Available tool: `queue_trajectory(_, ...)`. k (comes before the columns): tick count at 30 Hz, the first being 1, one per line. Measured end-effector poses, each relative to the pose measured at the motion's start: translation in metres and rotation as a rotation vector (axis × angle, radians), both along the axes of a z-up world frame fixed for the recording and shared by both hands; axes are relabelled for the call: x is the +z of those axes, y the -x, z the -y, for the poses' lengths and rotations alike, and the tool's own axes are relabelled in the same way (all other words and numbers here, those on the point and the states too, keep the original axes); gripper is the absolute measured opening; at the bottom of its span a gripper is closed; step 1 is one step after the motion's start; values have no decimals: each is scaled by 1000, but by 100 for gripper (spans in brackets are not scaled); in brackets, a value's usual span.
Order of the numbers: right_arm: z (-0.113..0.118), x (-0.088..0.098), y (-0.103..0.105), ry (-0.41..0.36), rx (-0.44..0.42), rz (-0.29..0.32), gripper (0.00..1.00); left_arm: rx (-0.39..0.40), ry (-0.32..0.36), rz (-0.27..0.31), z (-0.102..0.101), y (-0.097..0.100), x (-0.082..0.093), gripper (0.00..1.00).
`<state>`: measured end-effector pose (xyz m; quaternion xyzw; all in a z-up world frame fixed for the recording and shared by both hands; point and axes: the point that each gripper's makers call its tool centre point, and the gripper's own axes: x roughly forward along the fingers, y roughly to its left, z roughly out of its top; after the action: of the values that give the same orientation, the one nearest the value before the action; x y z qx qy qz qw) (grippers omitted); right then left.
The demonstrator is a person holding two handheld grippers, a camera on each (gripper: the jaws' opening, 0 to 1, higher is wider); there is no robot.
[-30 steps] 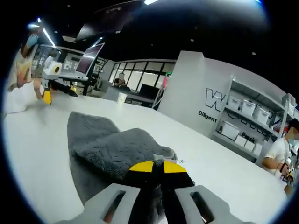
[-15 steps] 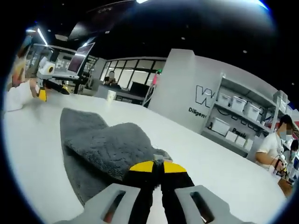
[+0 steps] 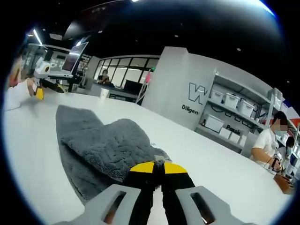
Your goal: Open the folded towel by lifting each exposed corner and separating the folded layers until the towel lies flat within the target outline without major curled edges
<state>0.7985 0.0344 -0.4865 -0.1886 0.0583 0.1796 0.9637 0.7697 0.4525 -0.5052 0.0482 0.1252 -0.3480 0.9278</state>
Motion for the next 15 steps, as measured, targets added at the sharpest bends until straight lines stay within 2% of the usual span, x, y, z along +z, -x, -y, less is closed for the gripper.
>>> queue_trajectory(15,61,-7,18,-21,-114,-6,0,1,-3,-11,0,-1,-4,100)
